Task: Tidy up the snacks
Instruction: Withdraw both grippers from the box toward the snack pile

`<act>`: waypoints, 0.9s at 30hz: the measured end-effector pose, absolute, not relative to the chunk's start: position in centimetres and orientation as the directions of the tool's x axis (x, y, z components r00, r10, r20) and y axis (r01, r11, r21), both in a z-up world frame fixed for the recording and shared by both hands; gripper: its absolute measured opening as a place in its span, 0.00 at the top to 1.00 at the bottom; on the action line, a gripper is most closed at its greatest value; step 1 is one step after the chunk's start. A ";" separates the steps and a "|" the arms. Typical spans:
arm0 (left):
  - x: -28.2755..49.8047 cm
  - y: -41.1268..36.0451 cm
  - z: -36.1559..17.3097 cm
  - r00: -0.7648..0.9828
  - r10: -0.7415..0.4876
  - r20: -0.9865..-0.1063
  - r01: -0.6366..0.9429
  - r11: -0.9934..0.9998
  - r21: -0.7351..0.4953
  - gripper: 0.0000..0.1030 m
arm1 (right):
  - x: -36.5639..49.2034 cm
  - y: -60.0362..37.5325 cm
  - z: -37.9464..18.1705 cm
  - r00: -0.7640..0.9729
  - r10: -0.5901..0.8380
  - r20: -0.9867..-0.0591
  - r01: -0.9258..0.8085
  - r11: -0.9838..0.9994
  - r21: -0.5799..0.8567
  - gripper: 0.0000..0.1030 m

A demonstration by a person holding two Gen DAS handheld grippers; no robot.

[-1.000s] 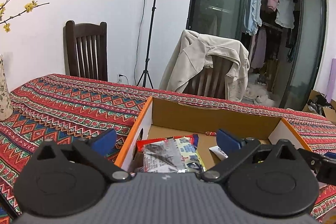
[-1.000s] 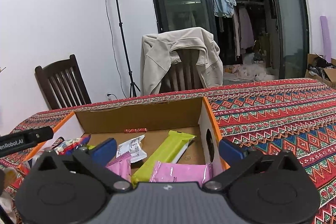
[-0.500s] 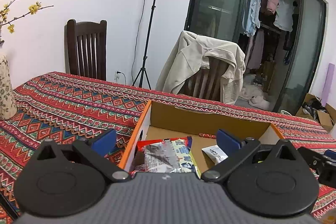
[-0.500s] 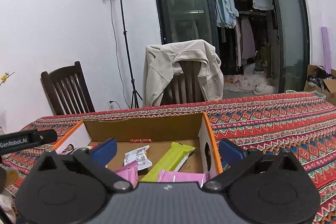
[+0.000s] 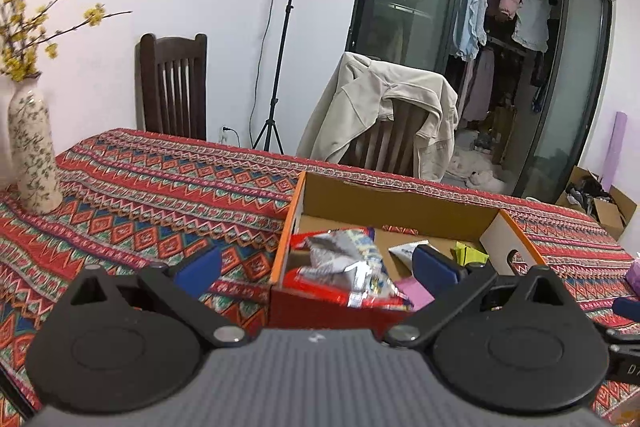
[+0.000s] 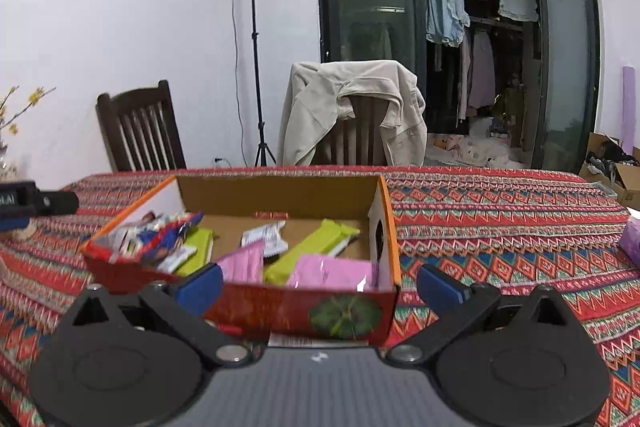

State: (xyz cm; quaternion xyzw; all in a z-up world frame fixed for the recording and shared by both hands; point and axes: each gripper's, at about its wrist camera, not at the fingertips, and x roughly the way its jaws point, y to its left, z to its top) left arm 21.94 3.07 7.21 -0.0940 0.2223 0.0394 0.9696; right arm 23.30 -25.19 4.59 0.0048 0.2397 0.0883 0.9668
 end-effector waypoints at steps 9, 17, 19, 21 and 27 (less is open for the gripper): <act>17.8 3.7 5.6 0.891 0.017 -0.453 -0.098 0.983 -0.156 0.00 | 19.8 -24.8 2.5 0.838 0.198 -0.509 -0.220 0.975 0.017 0.00; 16.3 3.1 2.7 0.896 0.015 -0.443 -0.081 0.988 -0.129 0.00 | 18.3 -23.5 0.2 0.822 0.207 -0.530 -0.253 0.967 -0.015 0.00; 16.5 3.1 2.3 0.891 0.027 -0.454 -0.091 0.989 -0.121 0.00 | 18.3 -23.4 -0.1 0.826 0.200 -0.527 -0.246 0.969 -0.018 0.00; 16.8 3.5 2.0 0.889 0.027 -0.457 -0.093 0.988 -0.124 0.00 | 18.3 -23.6 -0.4 0.828 0.201 -0.524 -0.240 0.971 -0.007 0.00; 17.0 3.8 1.0 0.879 0.029 -0.476 -0.101 0.987 -0.128 0.00 | 18.9 -24.2 -1.2 0.823 0.184 -0.537 -0.207 0.978 0.017 0.00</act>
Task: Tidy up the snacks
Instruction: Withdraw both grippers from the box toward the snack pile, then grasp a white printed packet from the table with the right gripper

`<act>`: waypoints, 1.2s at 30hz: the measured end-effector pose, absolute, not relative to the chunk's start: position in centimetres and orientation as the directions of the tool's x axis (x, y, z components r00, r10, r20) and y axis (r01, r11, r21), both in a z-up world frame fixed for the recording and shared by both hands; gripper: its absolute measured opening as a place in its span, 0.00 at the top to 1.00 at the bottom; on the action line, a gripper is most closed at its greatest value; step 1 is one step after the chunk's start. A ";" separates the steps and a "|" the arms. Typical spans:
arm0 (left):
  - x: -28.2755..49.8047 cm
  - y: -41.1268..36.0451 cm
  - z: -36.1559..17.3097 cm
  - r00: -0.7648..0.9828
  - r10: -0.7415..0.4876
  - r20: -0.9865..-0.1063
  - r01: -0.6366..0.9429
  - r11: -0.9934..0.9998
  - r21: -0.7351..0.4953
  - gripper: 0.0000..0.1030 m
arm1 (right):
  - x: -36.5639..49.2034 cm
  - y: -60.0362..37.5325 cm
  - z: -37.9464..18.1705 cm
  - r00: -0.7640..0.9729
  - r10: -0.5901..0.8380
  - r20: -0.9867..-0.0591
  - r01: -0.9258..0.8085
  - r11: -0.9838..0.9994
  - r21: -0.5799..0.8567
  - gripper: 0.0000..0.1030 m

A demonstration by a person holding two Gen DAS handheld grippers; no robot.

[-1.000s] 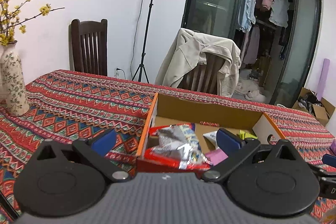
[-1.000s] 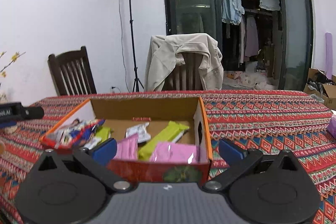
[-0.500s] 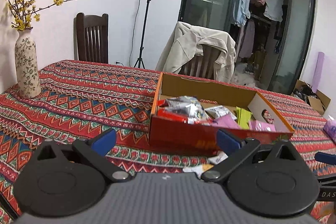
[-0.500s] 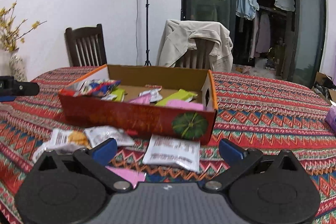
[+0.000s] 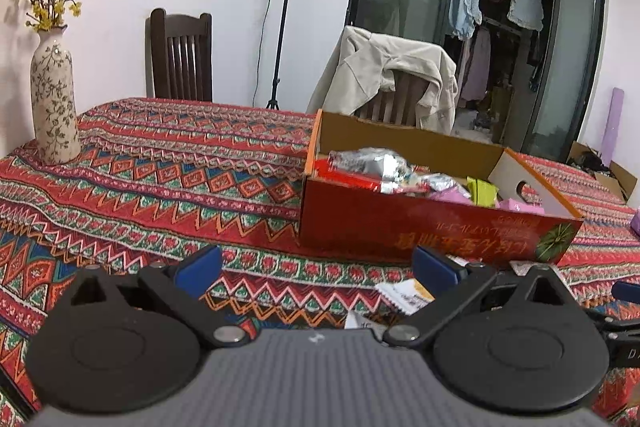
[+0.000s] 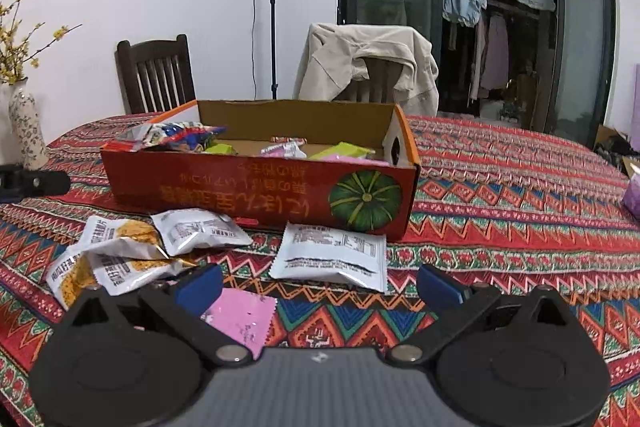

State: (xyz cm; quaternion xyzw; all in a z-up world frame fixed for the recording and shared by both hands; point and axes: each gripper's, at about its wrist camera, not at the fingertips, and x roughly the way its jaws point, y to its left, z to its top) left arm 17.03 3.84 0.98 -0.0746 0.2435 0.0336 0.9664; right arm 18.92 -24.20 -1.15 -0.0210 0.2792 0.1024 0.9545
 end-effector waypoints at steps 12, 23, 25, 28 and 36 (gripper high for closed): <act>16.9 4.2 0.9 0.877 0.024 -0.479 -0.104 0.984 -0.142 0.00 | 18.8 -24.6 -1.0 0.828 0.159 -0.538 -0.175 0.984 0.021 0.00; 16.8 4.1 0.7 0.879 0.044 -0.475 -0.123 0.983 -0.137 0.00 | 19.4 -26.1 -0.9 0.791 0.140 -0.595 -0.147 0.988 0.037 0.00; 16.8 4.2 0.7 0.877 0.043 -0.478 -0.124 0.982 -0.140 0.00 | 19.7 -25.8 -0.8 0.785 0.139 -0.603 -0.148 0.988 0.035 0.00; 16.9 4.2 0.7 0.874 0.044 -0.484 -0.128 0.981 -0.143 0.00 | 20.4 -25.2 -0.7 0.781 0.124 -0.612 -0.143 0.990 0.018 0.00; 17.1 4.9 0.5 0.864 0.041 -0.502 -0.144 0.975 -0.169 0.00 | 24.7 -23.3 -1.1 0.743 0.094 -0.663 -0.135 0.991 -0.011 0.00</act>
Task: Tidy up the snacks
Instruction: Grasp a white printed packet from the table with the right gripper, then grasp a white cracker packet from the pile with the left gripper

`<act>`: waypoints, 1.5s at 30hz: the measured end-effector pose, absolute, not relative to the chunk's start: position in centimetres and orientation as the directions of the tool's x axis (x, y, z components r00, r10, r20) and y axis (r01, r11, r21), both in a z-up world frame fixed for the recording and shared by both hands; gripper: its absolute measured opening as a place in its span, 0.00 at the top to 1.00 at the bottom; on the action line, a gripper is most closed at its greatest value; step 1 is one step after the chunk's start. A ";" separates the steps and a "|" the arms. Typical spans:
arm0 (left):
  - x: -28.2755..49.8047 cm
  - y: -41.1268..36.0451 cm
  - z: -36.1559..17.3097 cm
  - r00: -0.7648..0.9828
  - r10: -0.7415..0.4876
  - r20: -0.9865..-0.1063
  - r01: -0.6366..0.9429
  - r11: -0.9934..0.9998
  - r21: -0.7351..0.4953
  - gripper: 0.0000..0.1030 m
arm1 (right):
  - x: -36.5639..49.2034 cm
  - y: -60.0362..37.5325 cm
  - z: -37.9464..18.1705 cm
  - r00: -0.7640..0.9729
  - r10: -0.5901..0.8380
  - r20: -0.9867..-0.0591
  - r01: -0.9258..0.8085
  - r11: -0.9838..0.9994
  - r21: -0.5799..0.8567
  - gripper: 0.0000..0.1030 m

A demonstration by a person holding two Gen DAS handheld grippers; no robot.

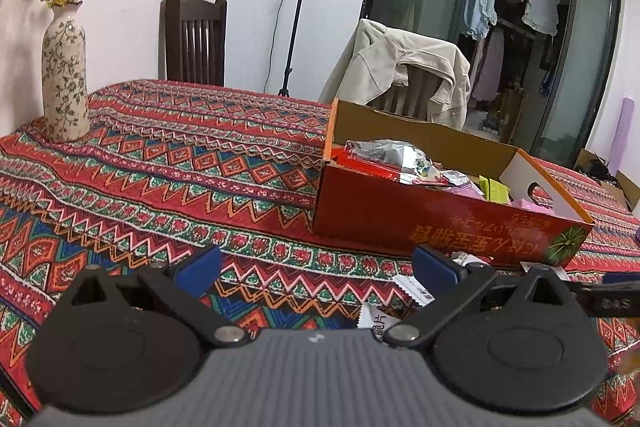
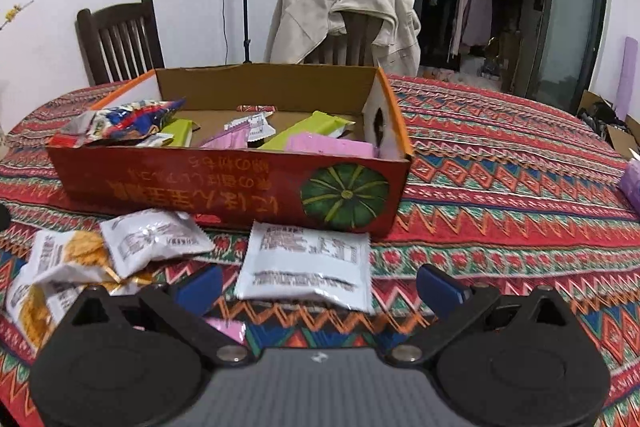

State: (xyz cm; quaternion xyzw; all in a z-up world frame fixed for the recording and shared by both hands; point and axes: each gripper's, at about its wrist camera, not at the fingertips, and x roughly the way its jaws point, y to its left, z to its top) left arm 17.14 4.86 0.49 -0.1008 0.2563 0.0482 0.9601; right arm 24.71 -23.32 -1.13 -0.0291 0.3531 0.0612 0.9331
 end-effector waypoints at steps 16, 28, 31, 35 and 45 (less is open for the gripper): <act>17.7 6.0 -0.1 0.837 0.033 -0.547 -0.181 0.959 -0.220 0.00 | 27.9 -23.4 -4.3 0.734 0.109 -0.670 -0.130 0.991 0.019 0.00; 18.0 6.8 -0.3 0.829 0.021 -0.560 -0.198 0.945 -0.259 0.00 | 27.2 -24.1 -2.8 0.712 0.163 -0.683 -0.162 0.985 0.066 0.40; 18.0 6.9 -0.3 0.829 0.022 -0.559 -0.198 0.946 -0.257 0.00 | 26.4 -24.6 -2.6 0.714 0.171 -0.679 -0.164 0.984 0.075 0.51; 17.9 6.8 -0.3 0.833 0.021 -0.553 -0.193 0.947 -0.256 0.00 | 24.7 -25.2 -2.2 0.731 0.177 -0.659 -0.168 0.983 0.077 0.52; 18.1 5.3 -0.1 0.840 0.016 -0.542 -0.154 0.965 -0.211 0.00 | 20.6 -26.1 -0.8 0.821 0.203 -0.533 -0.175 0.979 0.104 0.52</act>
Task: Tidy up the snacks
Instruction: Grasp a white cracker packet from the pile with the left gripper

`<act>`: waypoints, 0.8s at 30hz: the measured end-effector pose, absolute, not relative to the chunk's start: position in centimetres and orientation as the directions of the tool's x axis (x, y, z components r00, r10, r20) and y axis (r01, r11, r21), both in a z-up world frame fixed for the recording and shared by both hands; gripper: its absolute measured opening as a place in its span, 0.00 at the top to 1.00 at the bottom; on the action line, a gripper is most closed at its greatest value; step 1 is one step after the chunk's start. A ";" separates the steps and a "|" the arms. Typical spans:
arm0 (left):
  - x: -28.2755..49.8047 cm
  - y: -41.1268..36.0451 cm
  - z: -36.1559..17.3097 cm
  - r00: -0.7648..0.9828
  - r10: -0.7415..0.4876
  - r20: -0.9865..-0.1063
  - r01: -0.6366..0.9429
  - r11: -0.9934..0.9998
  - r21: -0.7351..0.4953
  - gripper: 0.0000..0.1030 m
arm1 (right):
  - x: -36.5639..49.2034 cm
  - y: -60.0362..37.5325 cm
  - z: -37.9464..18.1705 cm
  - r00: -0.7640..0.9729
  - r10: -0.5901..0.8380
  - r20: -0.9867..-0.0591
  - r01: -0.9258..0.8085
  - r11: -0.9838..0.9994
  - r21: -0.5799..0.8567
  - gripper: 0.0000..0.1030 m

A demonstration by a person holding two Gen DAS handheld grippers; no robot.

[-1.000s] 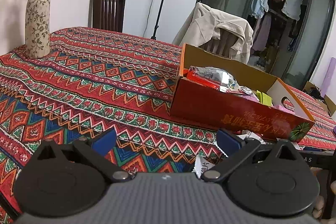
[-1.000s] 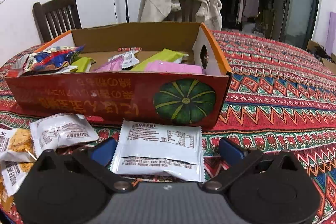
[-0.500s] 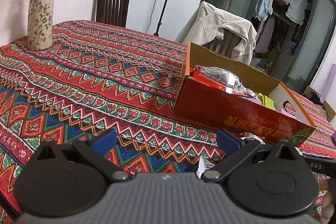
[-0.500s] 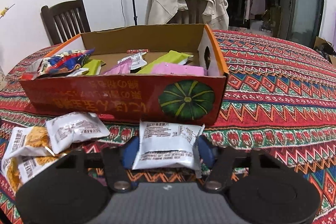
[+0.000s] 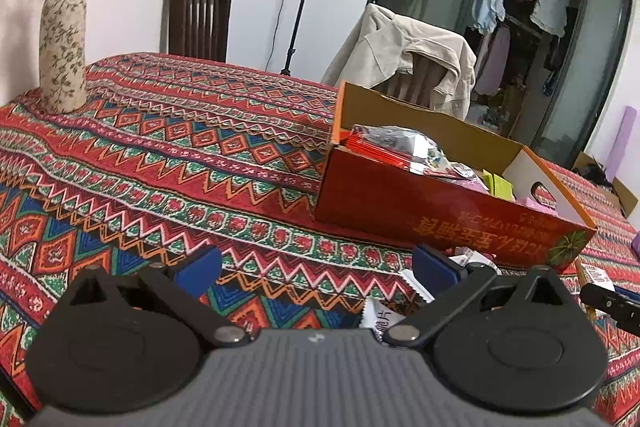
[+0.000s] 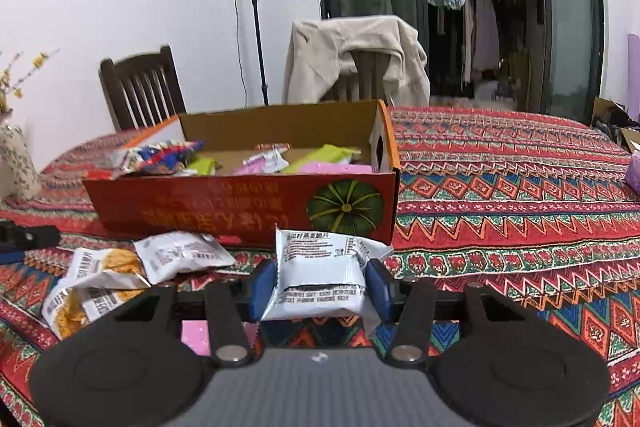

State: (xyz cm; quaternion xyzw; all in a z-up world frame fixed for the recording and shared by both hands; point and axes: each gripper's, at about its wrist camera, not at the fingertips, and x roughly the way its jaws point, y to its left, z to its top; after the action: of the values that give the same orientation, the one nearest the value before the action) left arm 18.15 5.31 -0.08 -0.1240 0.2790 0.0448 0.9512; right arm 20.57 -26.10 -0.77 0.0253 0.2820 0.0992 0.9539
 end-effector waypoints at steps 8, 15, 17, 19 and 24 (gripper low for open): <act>18.6 1.5 1.5 0.838 -0.005 -0.545 -0.069 0.991 -0.115 0.00 | 20.8 -26.4 -1.9 0.794 0.237 -0.560 -0.183 0.971 0.152 0.52; 20.0 -1.8 1.1 0.799 -0.045 -0.600 0.009 0.998 -0.062 0.00 | 20.3 -26.5 -1.7 0.804 0.242 -0.543 -0.184 0.970 0.160 0.51; 20.5 -2.7 0.6 0.783 -0.052 -0.620 0.036 0.999 -0.038 0.00 | 20.2 -26.5 -1.7 0.805 0.243 -0.542 -0.185 0.970 0.161 0.50; 21.2 -3.6 -0.2 0.755 -0.042 -0.654 0.066 0.998 0.011 0.00 | 20.2 -26.6 -1.7 0.804 0.243 -0.542 -0.184 0.969 0.163 0.50; 22.0 -4.2 -1.5 0.742 -0.046 -0.669 0.084 0.996 0.025 0.00 | 19.9 -26.6 -1.6 0.810 0.247 -0.532 -0.188 0.969 0.163 0.49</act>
State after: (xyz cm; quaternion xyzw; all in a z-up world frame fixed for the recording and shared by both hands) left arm 22.00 -4.16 -1.45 0.0266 0.3573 -0.0346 0.9330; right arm 19.94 -26.58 -1.59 0.0516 0.2860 0.1143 0.9500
